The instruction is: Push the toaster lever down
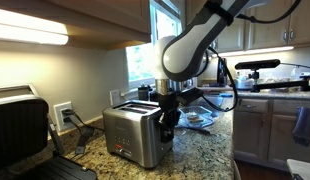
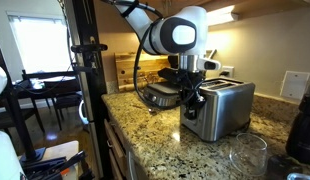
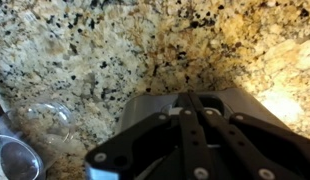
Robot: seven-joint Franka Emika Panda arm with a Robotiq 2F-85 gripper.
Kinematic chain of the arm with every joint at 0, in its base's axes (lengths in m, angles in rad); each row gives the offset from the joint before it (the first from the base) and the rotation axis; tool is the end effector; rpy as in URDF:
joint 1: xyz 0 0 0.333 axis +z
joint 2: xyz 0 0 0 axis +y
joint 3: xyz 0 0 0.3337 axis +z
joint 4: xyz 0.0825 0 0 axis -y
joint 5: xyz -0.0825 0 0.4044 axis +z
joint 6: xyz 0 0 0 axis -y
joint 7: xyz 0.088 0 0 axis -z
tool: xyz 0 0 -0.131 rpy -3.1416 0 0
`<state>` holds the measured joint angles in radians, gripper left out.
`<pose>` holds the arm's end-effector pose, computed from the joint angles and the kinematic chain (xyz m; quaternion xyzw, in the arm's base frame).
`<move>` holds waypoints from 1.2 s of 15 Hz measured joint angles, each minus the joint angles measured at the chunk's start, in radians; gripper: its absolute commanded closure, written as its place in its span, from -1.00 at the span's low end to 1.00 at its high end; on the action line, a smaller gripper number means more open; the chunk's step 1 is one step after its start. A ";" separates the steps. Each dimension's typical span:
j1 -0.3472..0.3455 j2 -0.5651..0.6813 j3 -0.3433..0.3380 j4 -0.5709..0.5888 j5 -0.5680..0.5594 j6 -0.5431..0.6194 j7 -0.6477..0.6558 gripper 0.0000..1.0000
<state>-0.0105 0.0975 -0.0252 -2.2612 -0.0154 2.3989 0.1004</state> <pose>0.5511 -0.0201 0.3013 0.9978 -0.0623 0.0203 0.0059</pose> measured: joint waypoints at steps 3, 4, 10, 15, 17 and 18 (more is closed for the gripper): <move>0.000 -0.002 0.001 0.000 0.000 -0.003 0.000 0.97; 0.000 -0.003 0.002 0.003 0.000 -0.011 0.000 0.97; 0.011 -0.059 0.023 0.070 -0.004 -0.187 0.007 0.94; 0.018 -0.143 0.048 0.127 -0.019 -0.363 0.043 0.11; 0.020 -0.176 0.052 0.133 -0.029 -0.401 0.053 -0.14; 0.020 -0.192 0.054 0.133 -0.032 -0.415 0.058 -0.26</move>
<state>0.0100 -0.0942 0.0287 -2.1286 -0.0474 1.9842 0.1580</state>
